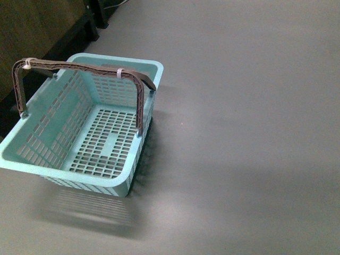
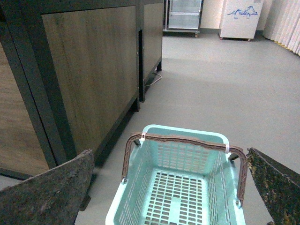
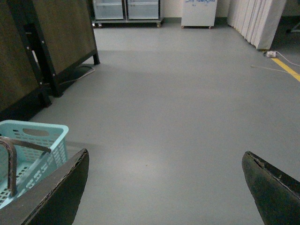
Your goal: Pick lemon and mango into basket
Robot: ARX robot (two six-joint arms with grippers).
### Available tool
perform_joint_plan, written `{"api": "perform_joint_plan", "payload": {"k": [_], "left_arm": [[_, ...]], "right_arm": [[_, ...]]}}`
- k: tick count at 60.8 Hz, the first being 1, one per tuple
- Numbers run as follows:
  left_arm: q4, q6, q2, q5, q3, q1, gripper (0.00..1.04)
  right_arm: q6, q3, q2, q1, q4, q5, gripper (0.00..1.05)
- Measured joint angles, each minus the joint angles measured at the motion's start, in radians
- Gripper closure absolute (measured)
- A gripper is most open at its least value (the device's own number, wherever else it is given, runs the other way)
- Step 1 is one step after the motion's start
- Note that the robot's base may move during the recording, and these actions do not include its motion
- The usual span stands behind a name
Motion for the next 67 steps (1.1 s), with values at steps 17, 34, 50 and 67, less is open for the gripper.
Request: {"api": "perform_joint_plan", "payload": {"k": [17, 34, 50, 67], "left_arm": [[0.000, 0.000, 0.000, 0.000, 0.000, 0.000, 0.07], [-0.298, -0.424, 0.244, -0.300, 0.145, -0.132, 0.07], [0.324, -1.054, 0.970, -0.115, 0.219, -0.045, 0.07], [0.658, -1.167, 1.839, -0.097, 0.618, -0.058, 0.07]], "right_arm": [[0.000, 0.000, 0.000, 0.000, 0.000, 0.000, 0.09], [0.000, 0.000, 0.000, 0.000, 0.000, -0.002, 0.09], [0.000, 0.000, 0.000, 0.000, 0.000, -0.002, 0.09], [0.000, 0.000, 0.000, 0.000, 0.000, -0.002, 0.09]]}}
